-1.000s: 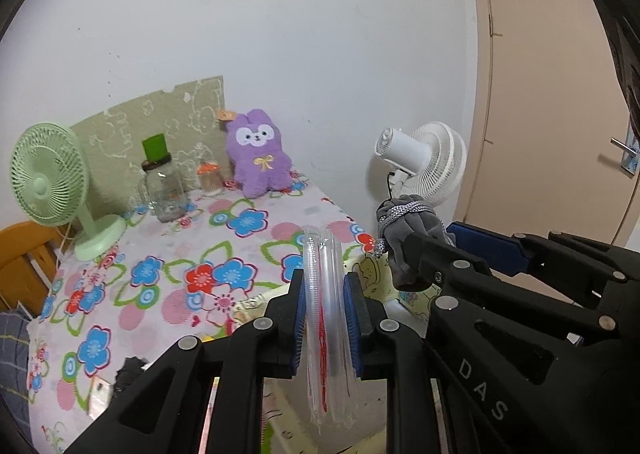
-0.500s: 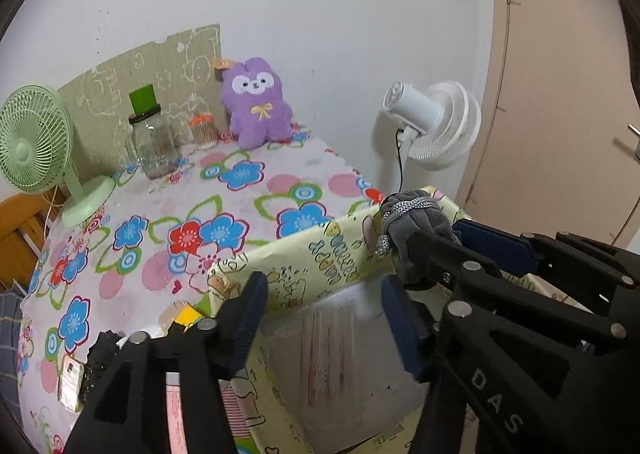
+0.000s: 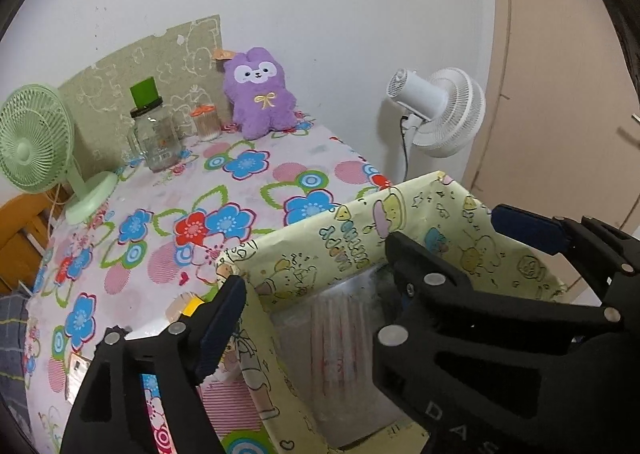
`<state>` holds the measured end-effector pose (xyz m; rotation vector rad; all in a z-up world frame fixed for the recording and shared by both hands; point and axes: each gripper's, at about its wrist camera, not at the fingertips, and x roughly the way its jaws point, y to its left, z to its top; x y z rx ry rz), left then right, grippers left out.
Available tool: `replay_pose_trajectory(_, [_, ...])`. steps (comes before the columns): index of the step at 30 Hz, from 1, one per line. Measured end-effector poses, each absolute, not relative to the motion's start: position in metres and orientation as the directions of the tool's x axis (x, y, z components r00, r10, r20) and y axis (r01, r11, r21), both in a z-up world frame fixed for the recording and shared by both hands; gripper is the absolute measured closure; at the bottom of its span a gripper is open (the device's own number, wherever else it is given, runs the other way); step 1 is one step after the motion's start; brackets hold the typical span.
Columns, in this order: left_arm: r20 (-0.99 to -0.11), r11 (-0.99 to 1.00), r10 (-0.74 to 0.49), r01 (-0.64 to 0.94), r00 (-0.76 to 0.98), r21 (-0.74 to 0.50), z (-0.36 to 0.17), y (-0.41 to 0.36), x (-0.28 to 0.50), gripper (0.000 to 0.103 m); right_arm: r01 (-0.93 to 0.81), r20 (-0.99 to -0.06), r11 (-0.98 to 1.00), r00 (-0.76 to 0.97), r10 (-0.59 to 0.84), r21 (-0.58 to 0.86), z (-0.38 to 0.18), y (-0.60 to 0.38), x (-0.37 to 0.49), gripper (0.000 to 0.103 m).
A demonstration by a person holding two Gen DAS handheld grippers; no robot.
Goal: Organize soft objects
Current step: 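Lower the grey cloth into the box and open the right tool while the left tool releases the sleeve inside, then withdraw both open tools up out of the box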
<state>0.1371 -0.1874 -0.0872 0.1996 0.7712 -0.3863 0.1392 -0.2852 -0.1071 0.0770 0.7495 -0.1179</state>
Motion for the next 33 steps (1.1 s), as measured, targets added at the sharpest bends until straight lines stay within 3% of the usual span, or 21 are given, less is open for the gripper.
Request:
replay_pose_trajectory(10, [-0.678, 0.913, -0.268, 0.406, 0.684, 0.049, -0.073, -0.175, 0.121, 0.006, 0.130, -0.658, 0.991, 0.748, -0.089, 0.013, -0.093, -0.274, 0.123, 0.017])
replay_pose_trajectory(33, [-0.611, 0.932, -0.252, 0.359, 0.751, 0.057, -0.041, -0.127, 0.072, 0.004, 0.115, -0.576, 0.993, 0.813, -0.084, 0.017, -0.057, -0.228, 0.068, 0.007])
